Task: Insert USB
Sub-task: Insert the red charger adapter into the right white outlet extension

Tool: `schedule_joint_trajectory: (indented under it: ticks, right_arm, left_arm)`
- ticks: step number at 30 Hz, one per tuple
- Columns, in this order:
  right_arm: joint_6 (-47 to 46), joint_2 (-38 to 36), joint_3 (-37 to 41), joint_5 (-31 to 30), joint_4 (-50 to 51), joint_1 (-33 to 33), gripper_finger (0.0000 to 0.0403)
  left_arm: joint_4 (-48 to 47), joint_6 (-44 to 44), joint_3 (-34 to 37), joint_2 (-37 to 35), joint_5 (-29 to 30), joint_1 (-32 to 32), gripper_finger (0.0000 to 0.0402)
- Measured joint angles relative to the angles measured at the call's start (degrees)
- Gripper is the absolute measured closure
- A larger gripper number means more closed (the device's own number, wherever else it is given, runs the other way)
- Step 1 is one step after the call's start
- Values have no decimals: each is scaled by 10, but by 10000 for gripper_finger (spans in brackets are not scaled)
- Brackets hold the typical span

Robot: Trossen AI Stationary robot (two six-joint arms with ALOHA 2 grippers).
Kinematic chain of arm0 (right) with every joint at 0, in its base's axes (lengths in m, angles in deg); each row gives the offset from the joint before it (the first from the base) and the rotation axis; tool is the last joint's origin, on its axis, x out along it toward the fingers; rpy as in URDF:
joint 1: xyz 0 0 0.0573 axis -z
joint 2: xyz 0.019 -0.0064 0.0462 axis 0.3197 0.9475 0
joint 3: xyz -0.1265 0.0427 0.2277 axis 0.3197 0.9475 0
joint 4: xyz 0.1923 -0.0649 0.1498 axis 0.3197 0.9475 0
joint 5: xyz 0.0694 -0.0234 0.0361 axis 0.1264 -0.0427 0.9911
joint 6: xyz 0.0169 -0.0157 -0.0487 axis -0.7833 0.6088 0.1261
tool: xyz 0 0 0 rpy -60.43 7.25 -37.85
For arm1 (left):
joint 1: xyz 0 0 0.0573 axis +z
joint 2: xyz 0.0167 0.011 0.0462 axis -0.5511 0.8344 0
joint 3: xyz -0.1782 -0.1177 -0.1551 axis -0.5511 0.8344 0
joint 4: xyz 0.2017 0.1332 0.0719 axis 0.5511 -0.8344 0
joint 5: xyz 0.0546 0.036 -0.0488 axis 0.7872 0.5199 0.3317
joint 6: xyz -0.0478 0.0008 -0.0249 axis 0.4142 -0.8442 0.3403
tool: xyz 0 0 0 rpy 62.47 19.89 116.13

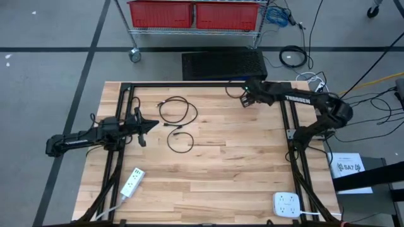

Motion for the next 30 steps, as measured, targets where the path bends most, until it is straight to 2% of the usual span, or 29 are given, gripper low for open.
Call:
schedule_joint_trajectory:
  ticks: [5, 15, 18, 21, 25, 30]
  right_arm:
    - [-66, 2, -3, 69, 14, 47, 222]
    - [-110, 2, -3, 107, -21, 69, 222]
    - [-82, 2, -3, 109, -42, 50, 222]
    - [-16, 3, -3, 122, -74, 24, 222]
    - [43, 8, -3, 110, -113, -11, 222]
    - [92, 47, -3, 92, -114, -12, 222]
  left_arm:
    - [0, 0, 0, 0, 0, 0, 400]
    - [0, 0, 0, 0, 0, 0, 400]
    - [0, 0, 0, 0, 0, 0, 400]
    - [0, 0, 0, 0, 0, 0, 400]
    - [0, 0, 0, 0, 0, 0, 400]
    - [0, 0, 0, 0, 0, 0, 400]
